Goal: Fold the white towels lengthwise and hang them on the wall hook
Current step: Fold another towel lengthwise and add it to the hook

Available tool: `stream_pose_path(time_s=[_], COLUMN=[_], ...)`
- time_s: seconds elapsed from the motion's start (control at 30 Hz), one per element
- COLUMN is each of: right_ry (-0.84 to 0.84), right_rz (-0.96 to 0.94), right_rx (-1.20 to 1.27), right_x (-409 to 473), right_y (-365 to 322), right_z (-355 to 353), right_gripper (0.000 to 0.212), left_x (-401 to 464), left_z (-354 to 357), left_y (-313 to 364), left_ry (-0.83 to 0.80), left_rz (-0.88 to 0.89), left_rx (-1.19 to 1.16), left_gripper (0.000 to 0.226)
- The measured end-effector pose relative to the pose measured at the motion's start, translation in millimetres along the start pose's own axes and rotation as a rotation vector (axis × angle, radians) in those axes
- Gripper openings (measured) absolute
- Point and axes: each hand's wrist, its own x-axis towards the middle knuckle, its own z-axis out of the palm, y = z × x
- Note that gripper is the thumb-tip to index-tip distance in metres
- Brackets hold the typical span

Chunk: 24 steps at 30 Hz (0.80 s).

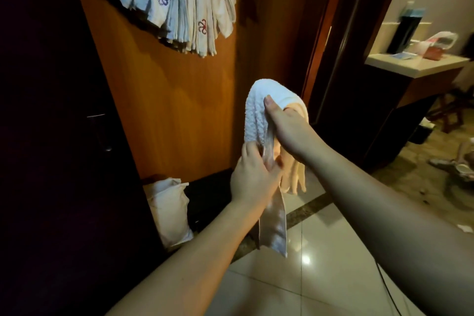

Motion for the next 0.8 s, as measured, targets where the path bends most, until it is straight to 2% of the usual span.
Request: stream_pose_path(time_s=[0.13,0.23,0.3,0.4,0.47,0.53,0.63,0.7,0.77,0.8], right_ry=[0.135,0.278,0.373,0.473,0.521,0.554,0.592,0.592,0.628,0.652], right_rz=[-0.008,-0.021,0.006,0.042,0.051,0.086,0.186,0.229,0.244,0.237], right_rx=[-0.045,0.007,0.034,0.068,0.09,0.148,0.243,0.314,0.462,0.557], right_x=[-5,2,8,9,8,11,19,23,27,29], right_y=[3,16,28,37,40,45,57,64,68,70], right_z=[-7,-19,-28,-36,-39,-41,-44,-47,-49,-49], right_gripper=[0.07,0.056,0.049,0.045,0.033,0.022,0.033,0.029,0.023,0.018], left_x=[6,15,21,28,32,34,36,39,44,44], left_z=[-1,-8,-15,-26,-37,-48,-67,-86,-112,-125], left_y=[-7,-34,-58,-92,-109,-123,-138,-136,-128,-123], left_ry=[0.031,0.064,0.06,0.061,0.103,0.128,0.107,0.106,0.208,0.268], left_rz=[-0.018,-0.095,-0.115,-0.117,-0.08,-0.065,-0.147,-0.144,-0.085,-0.055], left_rx=[0.066,0.076,0.148,0.279,0.393,0.441,0.424,0.446,0.374,0.222], left_gripper=[0.026,0.028,0.021,0.01,0.004,0.011,0.019,0.014,0.018,0.022])
